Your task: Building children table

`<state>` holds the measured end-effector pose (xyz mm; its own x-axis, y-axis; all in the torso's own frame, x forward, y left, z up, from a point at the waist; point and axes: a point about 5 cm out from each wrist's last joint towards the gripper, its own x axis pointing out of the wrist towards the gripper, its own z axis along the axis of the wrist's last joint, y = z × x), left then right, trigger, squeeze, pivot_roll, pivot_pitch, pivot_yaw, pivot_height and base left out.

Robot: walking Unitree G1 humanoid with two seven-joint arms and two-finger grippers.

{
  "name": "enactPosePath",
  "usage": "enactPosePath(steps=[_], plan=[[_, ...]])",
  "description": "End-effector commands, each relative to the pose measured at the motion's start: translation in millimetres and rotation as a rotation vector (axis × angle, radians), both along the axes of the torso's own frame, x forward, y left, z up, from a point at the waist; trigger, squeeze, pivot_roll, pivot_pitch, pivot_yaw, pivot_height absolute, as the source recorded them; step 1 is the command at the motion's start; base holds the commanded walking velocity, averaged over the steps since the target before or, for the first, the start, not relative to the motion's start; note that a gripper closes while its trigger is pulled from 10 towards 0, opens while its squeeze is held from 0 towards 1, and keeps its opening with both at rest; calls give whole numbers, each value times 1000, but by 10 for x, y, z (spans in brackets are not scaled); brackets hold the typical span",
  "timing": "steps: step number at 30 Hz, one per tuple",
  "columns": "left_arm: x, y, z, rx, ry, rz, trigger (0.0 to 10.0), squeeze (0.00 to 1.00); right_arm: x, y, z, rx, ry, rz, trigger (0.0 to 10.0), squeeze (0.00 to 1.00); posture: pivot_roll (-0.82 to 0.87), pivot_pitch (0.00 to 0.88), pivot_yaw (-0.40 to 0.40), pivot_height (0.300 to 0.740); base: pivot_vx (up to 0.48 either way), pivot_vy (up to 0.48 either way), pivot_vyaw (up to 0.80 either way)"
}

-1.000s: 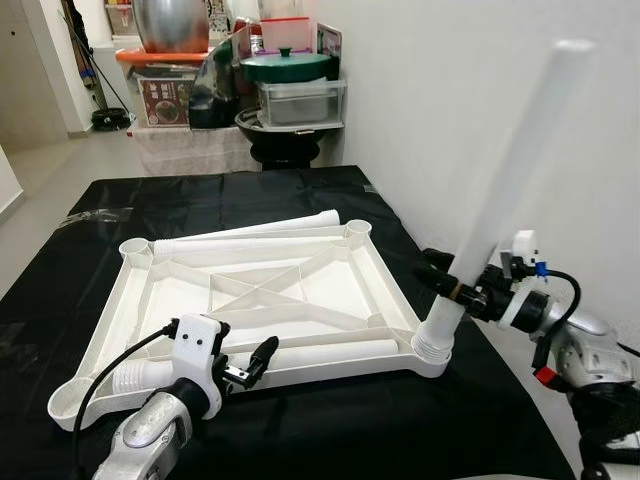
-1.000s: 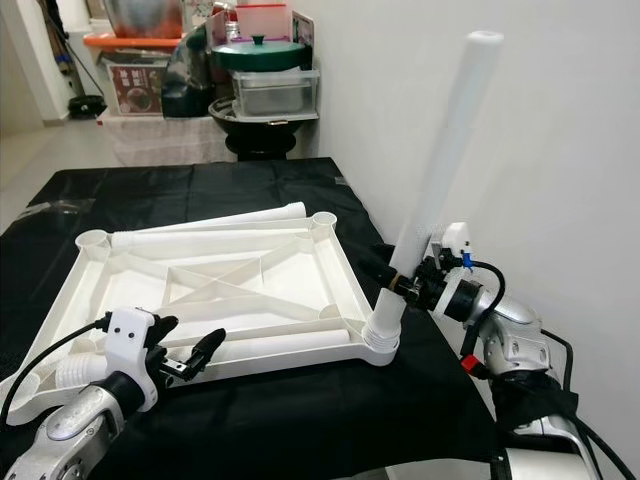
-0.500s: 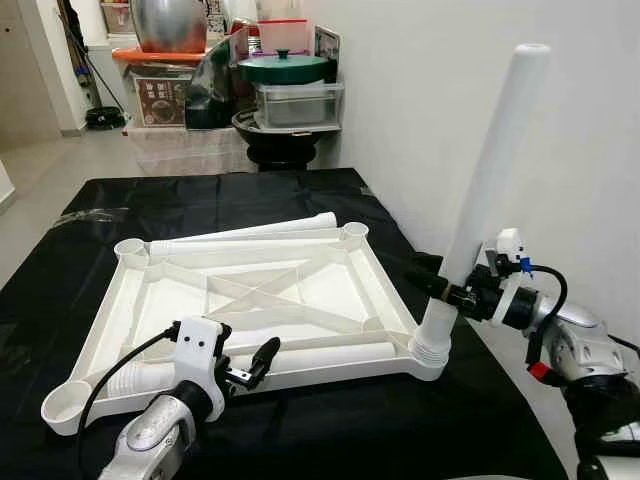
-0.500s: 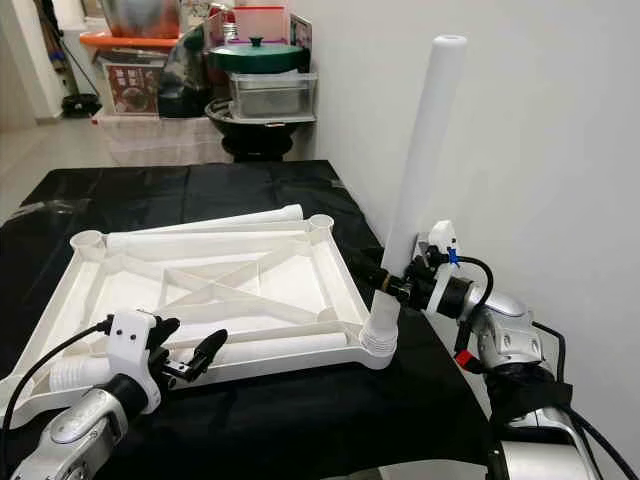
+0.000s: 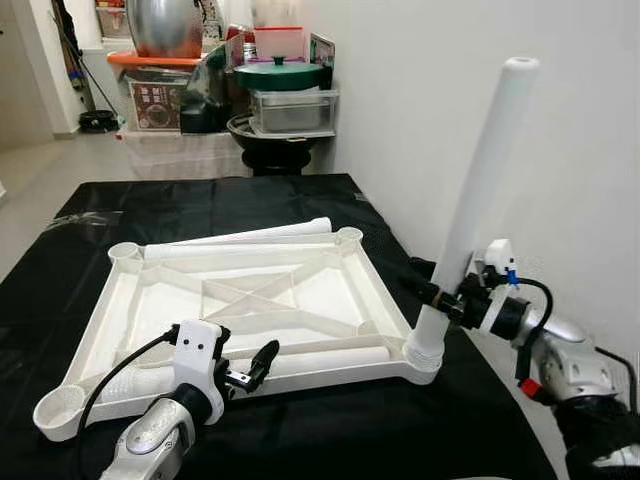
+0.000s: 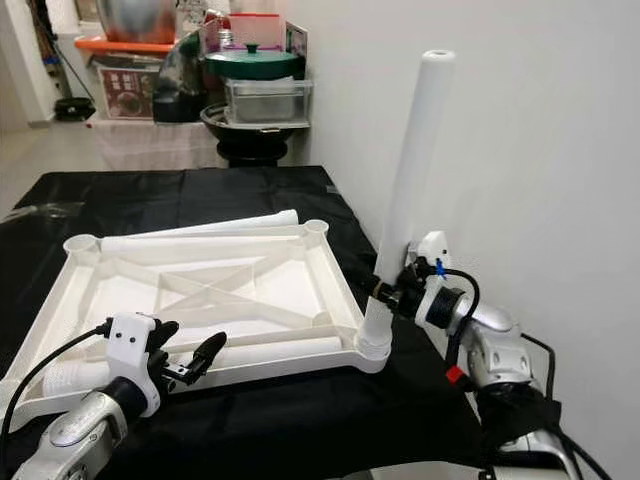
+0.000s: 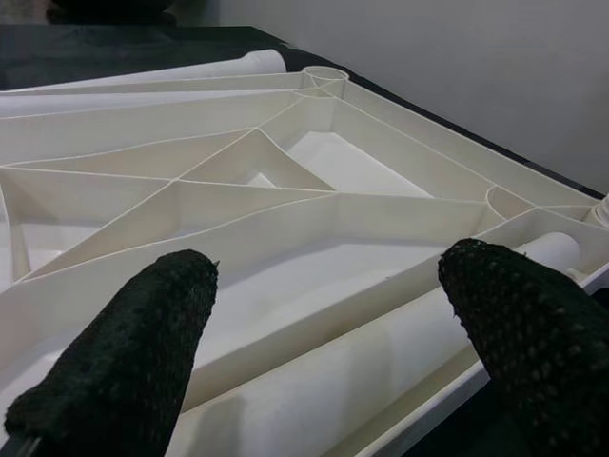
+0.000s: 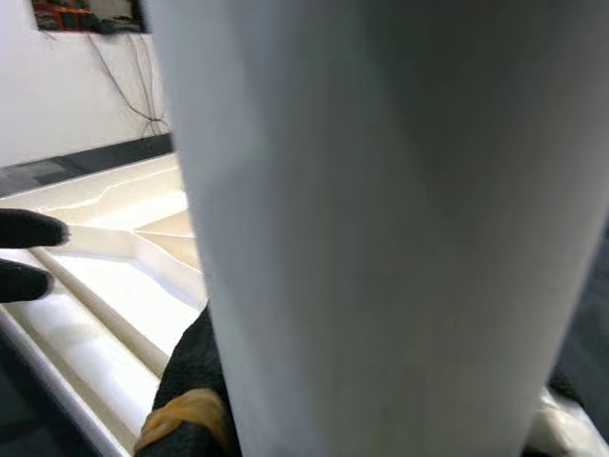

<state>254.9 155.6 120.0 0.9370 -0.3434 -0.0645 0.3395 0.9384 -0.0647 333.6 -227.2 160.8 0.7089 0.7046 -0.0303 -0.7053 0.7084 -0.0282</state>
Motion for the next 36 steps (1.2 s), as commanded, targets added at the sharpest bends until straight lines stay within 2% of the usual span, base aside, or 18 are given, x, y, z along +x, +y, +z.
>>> enactPosePath(steps=[1,2,3,5,7,17,18,20,23,28,31,33,34,36], plan=[[-13,-23,-29,-1,13,-3,10000,0,-158,12,-589,-88,276,-53,0,0,35,0,-36,740,0,0,0],[-14,-15,-35,-2,15,0,10000,0,-157,2,-636,-128,301,-137,0,0,32,0,-37,740,0,0,0],[-11,-9,-36,-2,15,3,10000,0,-154,-1,-659,-127,327,-187,0,0,31,0,-38,740,0,0,0],[-8,-5,-37,-3,15,4,10000,0,-153,-1,-671,-124,342,-215,0,0,31,0,-38,740,0,0,0],[-1,-4,-43,-10,18,10,10000,0,-139,4,-692,-55,375,-310,0,0,27,0,-40,740,0,0,0],[-4,-4,-58,-12,20,16,10000,0,-200,-13,-787,-19,380,-483,0,0,24,0,-46,740,0,0,0],[-2,11,-64,-10,20,21,10000,0,-245,20,-814,-13,388,-563,0,0,20,0,-43,740,0,0,0],[0,13,-65,-9,20,23,10000,0,-266,38,-826,-20,393,-595,0,0,20,0,-43,740,0,0,0],[9,5,-62,-9,18,24,10000,0,-323,131,-849,-58,390,-606,0,0,16,0,-44,740,0,0,0],[17,0,-64,-10,18,26,10000,0,-359,197,-877,-92,402,-609,0,0,10,0,-48,740,0,0,0],[25,-7,-67,-11,17,29,10000,0,-367,192,-891,-78,420,-681,0,0,10,0,-55,740,0,0,0],[28,-8,-67,-14,16,34,10000,0,-365,140,-879,-54,425,-803,0,0,12,0,-58,740,0,0,0],[28,-8,-67,-14,16,34,10000,0,-365,140,-879,-54,425,-803,0,0,12,0,-58,740,0,0,0],[26,-8,-70,-16,15,39,10000,0,-378,109,-857,-48,422,-882,0,0,13,0,-68,740,0,0,0]])
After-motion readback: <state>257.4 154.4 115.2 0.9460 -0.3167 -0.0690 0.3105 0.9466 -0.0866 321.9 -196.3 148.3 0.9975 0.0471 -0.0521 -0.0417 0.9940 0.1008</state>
